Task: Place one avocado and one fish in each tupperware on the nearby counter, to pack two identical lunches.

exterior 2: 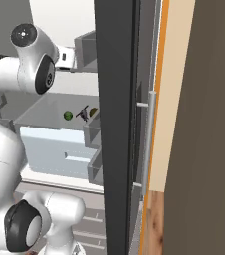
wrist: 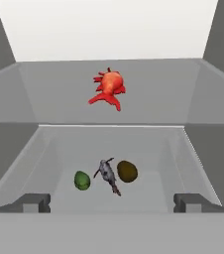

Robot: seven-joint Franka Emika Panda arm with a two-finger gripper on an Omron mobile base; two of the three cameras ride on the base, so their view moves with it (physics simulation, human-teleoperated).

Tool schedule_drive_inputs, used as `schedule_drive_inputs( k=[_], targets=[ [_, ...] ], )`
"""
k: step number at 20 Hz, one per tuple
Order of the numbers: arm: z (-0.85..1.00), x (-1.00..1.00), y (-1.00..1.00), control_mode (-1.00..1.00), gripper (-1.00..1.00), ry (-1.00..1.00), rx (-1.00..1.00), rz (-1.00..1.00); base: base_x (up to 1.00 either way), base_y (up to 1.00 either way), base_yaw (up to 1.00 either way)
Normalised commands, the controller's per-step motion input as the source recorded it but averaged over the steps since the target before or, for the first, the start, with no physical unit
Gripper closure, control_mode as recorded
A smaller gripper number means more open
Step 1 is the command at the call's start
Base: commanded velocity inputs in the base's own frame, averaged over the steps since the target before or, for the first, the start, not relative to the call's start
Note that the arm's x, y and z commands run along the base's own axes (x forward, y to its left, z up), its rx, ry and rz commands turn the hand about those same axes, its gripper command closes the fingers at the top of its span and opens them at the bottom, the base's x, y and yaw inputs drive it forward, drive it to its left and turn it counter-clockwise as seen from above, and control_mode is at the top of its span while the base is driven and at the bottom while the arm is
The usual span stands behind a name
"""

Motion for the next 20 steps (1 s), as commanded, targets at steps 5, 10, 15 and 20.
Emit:
schedule_drive_inputs(
  k=[5, 10, 15, 20],
  targets=[
    [0.09, 0.02, 0.01, -1.0, -1.0, -0.04, 0.0, -0.01, 0.0, 0.0, 0.0],
    [-0.07, 0.79, 0.27, -1.0, -1.0, 0.01, 0.0, -0.04, 0.0, 0.0, 0.0],
    [-0.14, 1.0, 0.21, -1.0, -1.0, 0.1, 0.03, -0.05, 0.0, 0.0, 0.0],
    [-0.17, 0.93, -0.01, -1.0, -1.0, 0.18, 0.0, -0.07, 0.0, 0.0, 0.0]
  ],
)
